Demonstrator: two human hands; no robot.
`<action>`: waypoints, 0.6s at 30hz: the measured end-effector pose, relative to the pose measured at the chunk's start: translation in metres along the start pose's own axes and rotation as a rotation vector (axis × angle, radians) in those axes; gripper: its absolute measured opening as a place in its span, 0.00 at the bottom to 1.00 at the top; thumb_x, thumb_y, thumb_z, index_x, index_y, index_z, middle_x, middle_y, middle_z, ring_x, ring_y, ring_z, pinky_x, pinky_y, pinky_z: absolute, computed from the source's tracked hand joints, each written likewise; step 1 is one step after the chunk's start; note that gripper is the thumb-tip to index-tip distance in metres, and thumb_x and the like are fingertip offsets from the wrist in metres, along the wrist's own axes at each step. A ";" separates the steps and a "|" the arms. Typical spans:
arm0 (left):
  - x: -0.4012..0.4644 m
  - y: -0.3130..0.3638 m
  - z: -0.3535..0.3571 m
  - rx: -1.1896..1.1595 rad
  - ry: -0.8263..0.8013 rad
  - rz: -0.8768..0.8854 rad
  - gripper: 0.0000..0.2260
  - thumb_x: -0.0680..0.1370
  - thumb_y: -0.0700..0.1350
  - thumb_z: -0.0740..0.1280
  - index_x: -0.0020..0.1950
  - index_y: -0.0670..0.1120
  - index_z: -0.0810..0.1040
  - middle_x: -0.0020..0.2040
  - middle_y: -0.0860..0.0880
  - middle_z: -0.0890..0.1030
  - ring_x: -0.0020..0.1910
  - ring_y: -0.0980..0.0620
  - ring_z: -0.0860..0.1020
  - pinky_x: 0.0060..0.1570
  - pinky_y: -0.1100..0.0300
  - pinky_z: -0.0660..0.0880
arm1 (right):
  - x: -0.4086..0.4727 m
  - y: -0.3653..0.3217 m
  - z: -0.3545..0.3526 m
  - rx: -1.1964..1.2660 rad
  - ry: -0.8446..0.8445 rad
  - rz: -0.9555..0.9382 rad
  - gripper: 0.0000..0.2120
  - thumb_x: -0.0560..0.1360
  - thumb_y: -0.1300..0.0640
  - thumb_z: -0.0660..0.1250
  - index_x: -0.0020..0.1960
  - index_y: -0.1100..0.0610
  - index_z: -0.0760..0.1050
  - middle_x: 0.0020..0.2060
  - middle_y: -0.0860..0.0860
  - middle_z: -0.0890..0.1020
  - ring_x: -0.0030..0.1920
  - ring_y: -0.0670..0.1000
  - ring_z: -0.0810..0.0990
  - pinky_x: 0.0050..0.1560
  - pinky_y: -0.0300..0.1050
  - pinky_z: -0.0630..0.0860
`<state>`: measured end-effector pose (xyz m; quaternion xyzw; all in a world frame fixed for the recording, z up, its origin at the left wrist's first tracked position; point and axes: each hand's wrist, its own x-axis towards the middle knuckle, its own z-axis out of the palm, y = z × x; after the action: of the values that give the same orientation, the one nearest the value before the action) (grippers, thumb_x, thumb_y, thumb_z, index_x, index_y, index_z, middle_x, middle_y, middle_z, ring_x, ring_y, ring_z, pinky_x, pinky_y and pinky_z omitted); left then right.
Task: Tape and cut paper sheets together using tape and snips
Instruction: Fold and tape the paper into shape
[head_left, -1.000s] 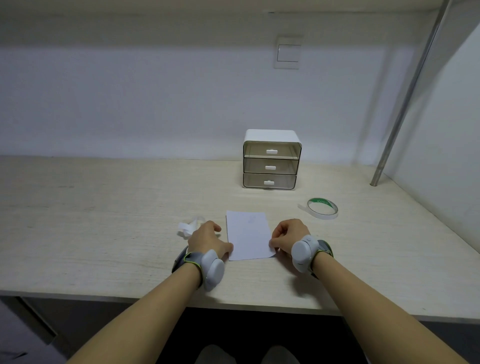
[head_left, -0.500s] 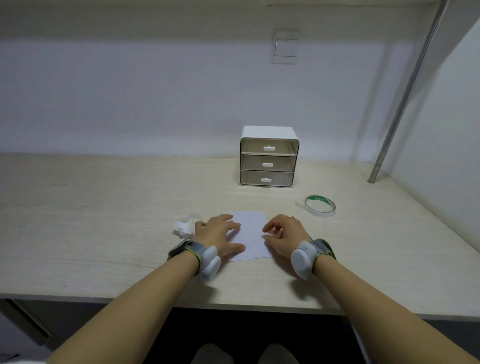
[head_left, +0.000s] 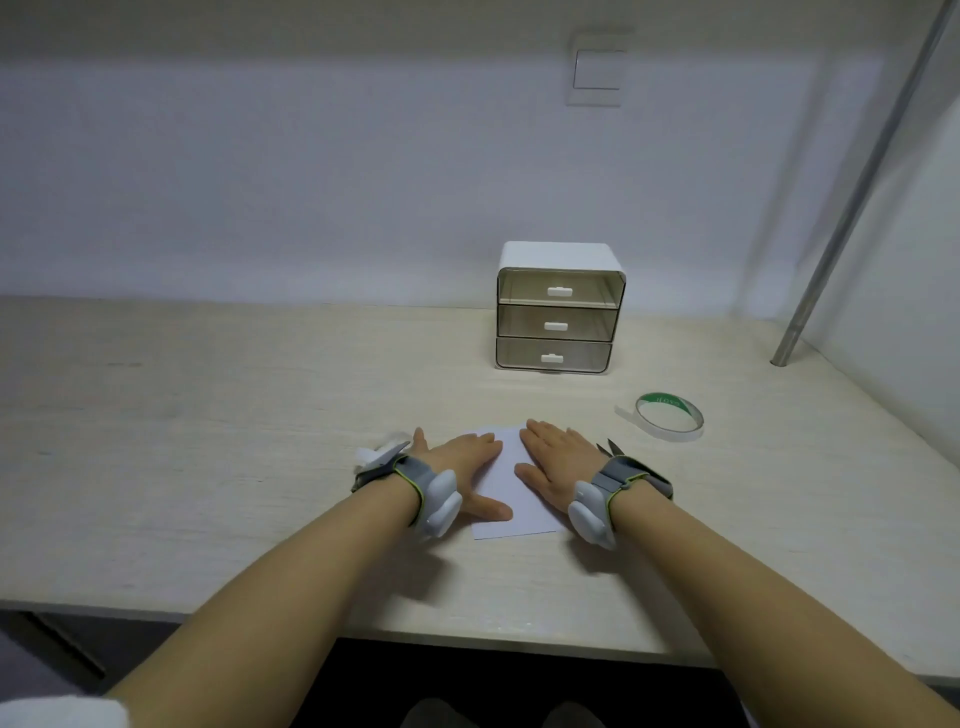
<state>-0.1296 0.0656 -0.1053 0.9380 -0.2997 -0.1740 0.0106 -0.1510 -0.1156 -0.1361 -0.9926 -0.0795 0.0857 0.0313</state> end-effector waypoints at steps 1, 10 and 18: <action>0.000 -0.001 0.000 0.003 0.008 0.006 0.42 0.73 0.67 0.63 0.79 0.52 0.48 0.80 0.55 0.48 0.78 0.53 0.48 0.72 0.33 0.42 | 0.002 0.000 0.000 -0.008 -0.005 0.004 0.29 0.82 0.45 0.46 0.78 0.56 0.46 0.78 0.52 0.48 0.78 0.51 0.47 0.77 0.49 0.46; 0.007 -0.006 -0.001 0.076 0.022 -0.019 0.48 0.68 0.74 0.60 0.78 0.49 0.48 0.80 0.51 0.50 0.78 0.51 0.52 0.72 0.35 0.41 | -0.002 0.002 0.002 -0.041 -0.030 -0.006 0.26 0.82 0.45 0.42 0.78 0.48 0.43 0.78 0.49 0.43 0.78 0.50 0.42 0.77 0.52 0.41; 0.004 -0.003 0.004 0.199 -0.028 0.022 0.52 0.65 0.76 0.60 0.78 0.52 0.41 0.80 0.51 0.43 0.79 0.50 0.46 0.72 0.34 0.39 | -0.025 0.008 0.013 -0.045 -0.016 -0.028 0.52 0.60 0.24 0.29 0.78 0.50 0.40 0.78 0.48 0.41 0.78 0.49 0.41 0.77 0.52 0.38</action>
<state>-0.1264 0.0661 -0.1110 0.9285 -0.3258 -0.1565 -0.0850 -0.1761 -0.1266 -0.1449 -0.9912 -0.0957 0.0915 0.0096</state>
